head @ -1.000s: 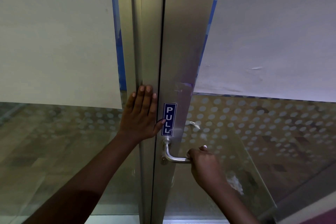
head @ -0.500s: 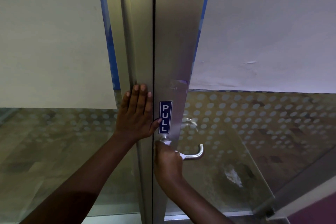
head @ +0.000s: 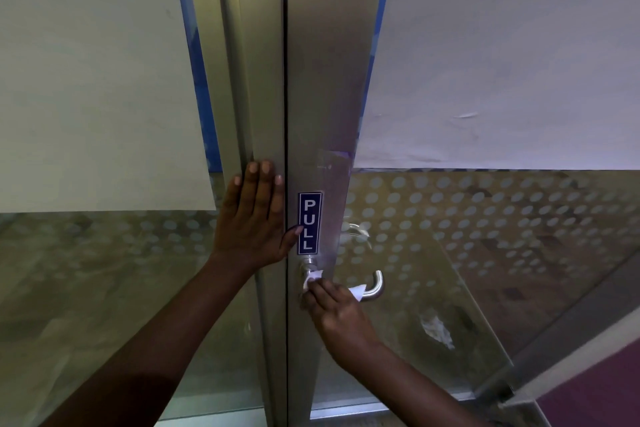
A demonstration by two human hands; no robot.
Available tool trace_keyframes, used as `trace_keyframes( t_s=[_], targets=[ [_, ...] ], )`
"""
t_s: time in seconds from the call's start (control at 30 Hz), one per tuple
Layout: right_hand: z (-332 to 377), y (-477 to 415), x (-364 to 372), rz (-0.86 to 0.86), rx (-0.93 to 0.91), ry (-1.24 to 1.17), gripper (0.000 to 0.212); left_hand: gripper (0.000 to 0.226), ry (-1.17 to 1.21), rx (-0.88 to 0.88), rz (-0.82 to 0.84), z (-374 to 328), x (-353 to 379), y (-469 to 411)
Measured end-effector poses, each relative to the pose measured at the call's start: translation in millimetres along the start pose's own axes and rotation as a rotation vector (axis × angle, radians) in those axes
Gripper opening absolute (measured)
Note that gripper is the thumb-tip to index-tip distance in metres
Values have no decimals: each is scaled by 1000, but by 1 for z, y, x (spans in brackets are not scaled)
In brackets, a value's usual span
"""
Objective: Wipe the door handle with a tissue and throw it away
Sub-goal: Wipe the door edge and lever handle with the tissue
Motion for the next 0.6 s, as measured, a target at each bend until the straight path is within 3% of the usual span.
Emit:
trace_keyframes(
  t_s=[0.37, 0.5, 0.6],
  targets=[
    [-57, 39, -22, -63, -180, -151, 33, 81, 10, 6, 8, 1, -1, 0],
    [-72, 45, -20, 7, -255, -169, 30, 81, 28, -1, 11, 1, -1, 0],
    [-96, 47, -22, 16, -197, -137, 35, 80, 34, -5, 15, 1, -1, 0]
  ],
)
Point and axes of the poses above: each hand's wrist, its own y-axis away from the middle knuckle, its own x-axis out of the palm, z = x × y, the point moved 9 cm from there along -y, towards the middle knuckle, and after that the axes turned 3 degrees about -z, right-handed, at the moved point
